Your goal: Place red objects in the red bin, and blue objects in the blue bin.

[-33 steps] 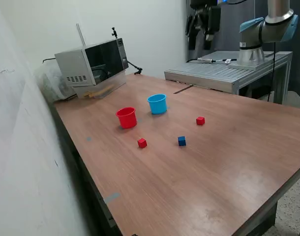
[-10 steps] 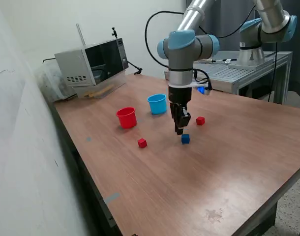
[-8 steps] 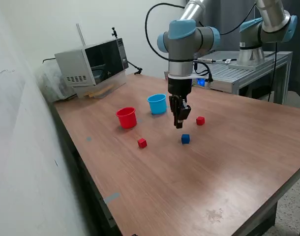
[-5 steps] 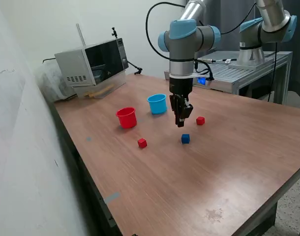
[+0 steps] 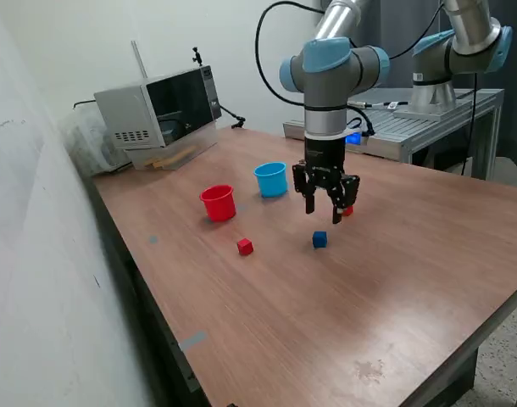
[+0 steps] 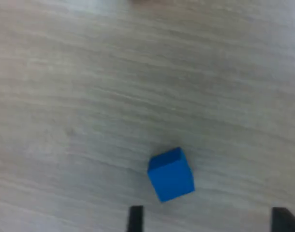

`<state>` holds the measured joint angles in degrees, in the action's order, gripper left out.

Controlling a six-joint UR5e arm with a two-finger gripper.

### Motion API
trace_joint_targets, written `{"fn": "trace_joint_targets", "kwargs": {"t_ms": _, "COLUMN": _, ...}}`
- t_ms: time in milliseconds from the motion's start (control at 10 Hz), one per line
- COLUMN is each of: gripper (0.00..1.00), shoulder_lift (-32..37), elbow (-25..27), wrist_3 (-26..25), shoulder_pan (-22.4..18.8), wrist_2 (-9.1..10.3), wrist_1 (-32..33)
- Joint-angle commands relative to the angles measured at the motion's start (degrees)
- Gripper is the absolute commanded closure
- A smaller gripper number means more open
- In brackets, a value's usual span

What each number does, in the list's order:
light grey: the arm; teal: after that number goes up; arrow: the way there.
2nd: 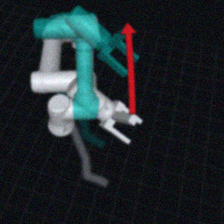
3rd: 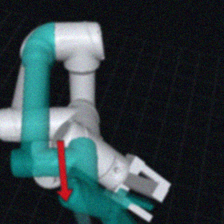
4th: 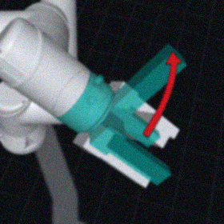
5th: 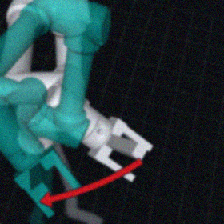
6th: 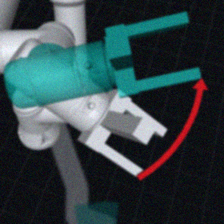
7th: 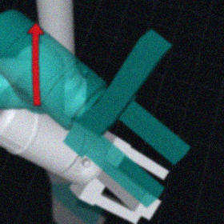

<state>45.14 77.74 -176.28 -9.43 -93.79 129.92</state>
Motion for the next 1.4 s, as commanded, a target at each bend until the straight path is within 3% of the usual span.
{"fn": "trace_joint_targets", "kwargs": {"t_ms": 0, "gripper": 0.0, "shoulder_lift": 0.0, "elbow": 0.3, "wrist_3": 8.9, "shoulder_pan": 0.2, "wrist_2": 0.8, "wrist_1": 0.0}}
{"fn": "trace_joint_targets", "kwargs": {"t_ms": 300, "gripper": 0.0, "shoulder_lift": 0.0, "elbow": 1.0, "wrist_3": 20.3, "shoulder_pan": 0.3, "wrist_2": 3.34, "wrist_1": -0.3}}
{"fn": "trace_joint_targets", "kwargs": {"t_ms": 500, "gripper": 0.0, "shoulder_lift": -0.2, "elbow": 1.7, "wrist_3": 24.7, "shoulder_pan": 0.5, "wrist_2": 4.23, "wrist_1": -0.2}}
{"fn": "trace_joint_targets", "kwargs": {"t_ms": 900, "gripper": 0.0, "shoulder_lift": -1.0, "elbow": 1.4, "wrist_3": 28.4, "shoulder_pan": 1.8, "wrist_2": 4.32, "wrist_1": 0.1}}
{"fn": "trace_joint_targets", "kwargs": {"t_ms": 1300, "gripper": 0.0, "shoulder_lift": -2.5, "elbow": 1.4, "wrist_3": 29.0, "shoulder_pan": 2.7, "wrist_2": 4.32, "wrist_1": 0.1}}
